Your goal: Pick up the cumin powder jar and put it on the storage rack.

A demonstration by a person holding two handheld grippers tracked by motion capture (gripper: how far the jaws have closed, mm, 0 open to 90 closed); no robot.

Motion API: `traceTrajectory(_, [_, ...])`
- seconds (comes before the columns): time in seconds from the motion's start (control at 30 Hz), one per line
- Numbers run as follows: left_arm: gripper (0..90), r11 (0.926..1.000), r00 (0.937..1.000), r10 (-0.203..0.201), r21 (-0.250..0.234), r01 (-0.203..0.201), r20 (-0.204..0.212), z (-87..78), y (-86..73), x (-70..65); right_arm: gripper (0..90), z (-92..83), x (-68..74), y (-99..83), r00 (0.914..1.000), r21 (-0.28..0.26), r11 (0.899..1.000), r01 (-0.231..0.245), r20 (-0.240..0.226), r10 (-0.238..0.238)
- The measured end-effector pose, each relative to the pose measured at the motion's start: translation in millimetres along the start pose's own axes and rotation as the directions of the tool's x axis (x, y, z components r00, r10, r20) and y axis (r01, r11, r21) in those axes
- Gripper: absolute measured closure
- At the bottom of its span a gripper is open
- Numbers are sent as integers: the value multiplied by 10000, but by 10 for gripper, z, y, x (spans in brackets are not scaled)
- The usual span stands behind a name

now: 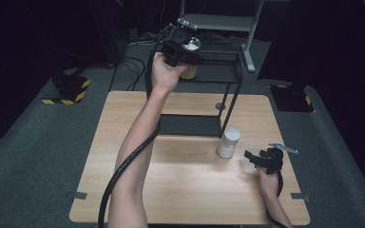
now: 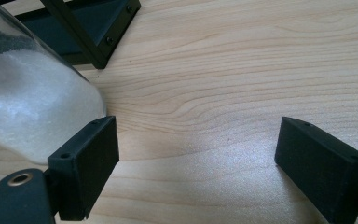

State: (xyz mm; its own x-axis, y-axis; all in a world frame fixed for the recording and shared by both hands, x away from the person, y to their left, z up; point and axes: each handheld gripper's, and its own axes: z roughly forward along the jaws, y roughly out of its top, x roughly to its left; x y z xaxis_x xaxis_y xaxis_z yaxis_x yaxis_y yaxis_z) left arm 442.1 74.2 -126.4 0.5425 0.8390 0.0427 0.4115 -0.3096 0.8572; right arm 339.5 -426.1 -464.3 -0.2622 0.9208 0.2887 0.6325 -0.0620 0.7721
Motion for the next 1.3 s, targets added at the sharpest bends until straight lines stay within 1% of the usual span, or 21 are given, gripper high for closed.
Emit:
traceTrajectory(0.1, [310,10000,10000,22,52,-22,-18,44,18,-14,126,0,-1,-1,10000,-6,10000,-1,-4,1])
traceTrajectory(0.17, [310,9999,9998,-114,-28,114,149,99,14,4,126,0,0,-1,10000,-3,10000,7,2,-7])
traceTrajectory(0.23, [310,9999,9998,-130,-28,131,180,117,15,5,125,0,1,0,10000,2,10000,-8,1,8])
traceTrajectory(0.33, [310,9999,9998,-134,31,133,136,168,27,-5,125,1,5,0,10000,5,10000,5,6,-5])
traceTrajectory(0.43, [310,9999,9998,-170,20,170,129,180,20,4,126,1,7,0,10000,8,10000,22,7,-22])
traceTrajectory(0.5, [310,9996,9995,-292,7,292,141,192,-3,25,126,2,8,0,10000,9,10000,28,4,-28])
traceTrajectory(0.53, [310,9996,9995,-292,7,292,141,192,-3,25,125,2,7,0,10000,7,10000,28,1,-28])
traceTrajectory(0.6, [310,9989,9988,-472,-53,473,147,198,-26,45,125,1,5,-1,10000,4,10000,18,-6,-18])
traceTrajectory(0.67, [310,9983,9982,-565,-109,568,197,201,-45,60,126,2,11,0,10000,13,10000,13,8,-13])
traceTrajectory(0.7, [310,9983,9982,-564,-110,566,209,201,-47,65,126,2,13,1,10000,16,10000,39,18,-39])
traceTrajectory(0.73, [310,9990,9987,-454,-4,455,237,193,-33,81,126,3,14,1,10000,16,10000,63,26,-63])
traceTrajectory(1.03, [308,9986,9983,-537,-19,538,204,195,-36,75,127,3,24,3,10000,34,10000,73,56,-73])
traceTrajectory(1.07, [303,9966,9963,-803,-179,809,297,204,-61,82,127,3,22,2,10000,30,10000,63,48,-63])
traceTrajectory(1.13, [209,9944,9929,-992,-292,1013,651,184,-76,131,127,2,17,1,10000,20,10000,50,35,-50])
traceTrajectory(1.2, [163,9948,9936,-926,-375,951,641,150,-79,120,128,2,20,2,10000,24,10000,50,46,-50])
traceTrajectory(1.3, [107,9940,9933,-986,-407,1011,603,117,-77,110,128,3,27,4,9999,37,10000,83,69,-84])
